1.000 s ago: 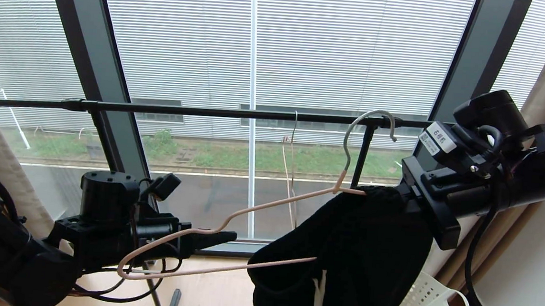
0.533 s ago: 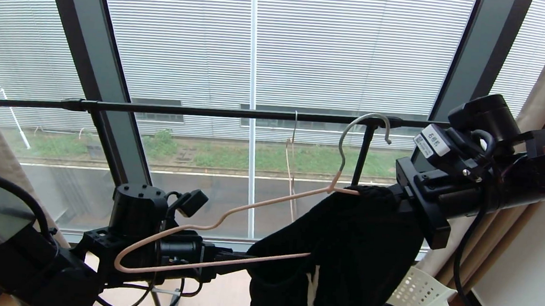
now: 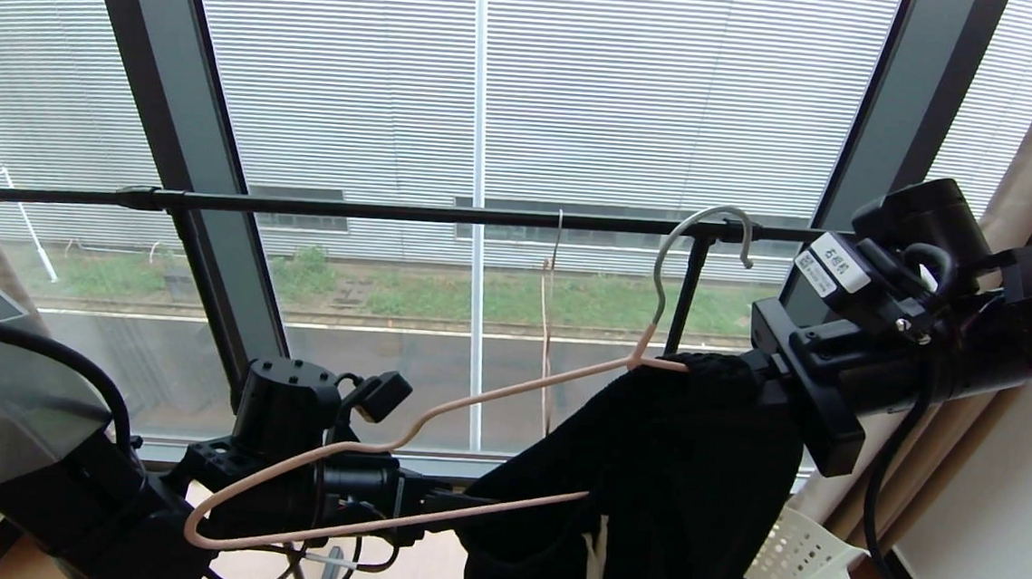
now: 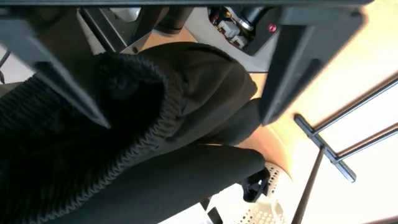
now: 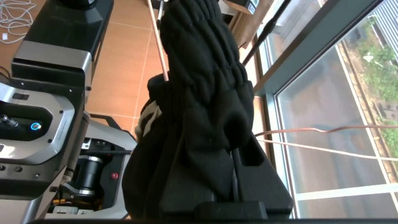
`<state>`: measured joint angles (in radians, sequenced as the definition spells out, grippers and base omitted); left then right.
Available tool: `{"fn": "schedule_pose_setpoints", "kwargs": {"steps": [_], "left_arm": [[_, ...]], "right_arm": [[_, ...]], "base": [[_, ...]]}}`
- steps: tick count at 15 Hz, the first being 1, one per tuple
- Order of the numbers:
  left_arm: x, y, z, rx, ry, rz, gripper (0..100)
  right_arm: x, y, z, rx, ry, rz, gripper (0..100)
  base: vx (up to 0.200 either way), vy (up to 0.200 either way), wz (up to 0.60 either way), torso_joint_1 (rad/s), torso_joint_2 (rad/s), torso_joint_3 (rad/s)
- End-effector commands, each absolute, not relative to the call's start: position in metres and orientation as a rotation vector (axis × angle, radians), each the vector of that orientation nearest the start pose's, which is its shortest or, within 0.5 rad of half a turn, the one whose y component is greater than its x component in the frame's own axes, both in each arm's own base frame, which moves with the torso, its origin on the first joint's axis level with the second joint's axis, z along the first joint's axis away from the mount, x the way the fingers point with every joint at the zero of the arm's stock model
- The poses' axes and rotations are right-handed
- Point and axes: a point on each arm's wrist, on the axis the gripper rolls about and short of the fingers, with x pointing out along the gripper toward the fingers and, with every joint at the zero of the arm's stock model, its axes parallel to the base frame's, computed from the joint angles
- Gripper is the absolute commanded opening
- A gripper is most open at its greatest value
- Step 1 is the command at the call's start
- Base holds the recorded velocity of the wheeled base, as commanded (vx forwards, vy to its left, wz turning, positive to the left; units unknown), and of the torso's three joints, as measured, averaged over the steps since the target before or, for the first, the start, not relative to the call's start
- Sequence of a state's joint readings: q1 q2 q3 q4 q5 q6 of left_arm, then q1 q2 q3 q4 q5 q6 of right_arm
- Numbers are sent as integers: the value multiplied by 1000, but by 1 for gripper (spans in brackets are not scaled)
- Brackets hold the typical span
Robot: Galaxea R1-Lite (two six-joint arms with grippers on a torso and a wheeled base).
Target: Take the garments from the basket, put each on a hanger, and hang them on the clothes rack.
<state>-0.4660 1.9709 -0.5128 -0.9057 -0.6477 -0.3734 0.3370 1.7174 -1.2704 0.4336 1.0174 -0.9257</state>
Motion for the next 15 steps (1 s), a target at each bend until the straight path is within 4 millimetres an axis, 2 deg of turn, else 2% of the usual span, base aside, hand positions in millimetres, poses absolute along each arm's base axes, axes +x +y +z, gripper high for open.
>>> {"fn": "schedule_pose_setpoints", "kwargs": {"steps": [1, 6, 11, 15], "left_arm": [[257, -146, 58, -376, 781, -965, 0], [252, -141, 57, -374, 790, -939, 0], [245, -106, 72, -390, 716, -839, 0], [241, -97, 79, -381, 679, -822, 0]], "right_arm": [[268, 115, 219, -419, 236, 1536, 0], [265, 106, 217, -396, 242, 1525, 0], [265, 65, 207, -374, 275, 1384, 0], [262, 57, 193, -380, 327, 1332, 0]], "base": [[0, 0, 0, 0, 0, 0], [0, 0, 0, 0, 0, 0], [0, 0, 0, 0, 0, 0], [0, 0, 0, 0, 0, 0]]}}
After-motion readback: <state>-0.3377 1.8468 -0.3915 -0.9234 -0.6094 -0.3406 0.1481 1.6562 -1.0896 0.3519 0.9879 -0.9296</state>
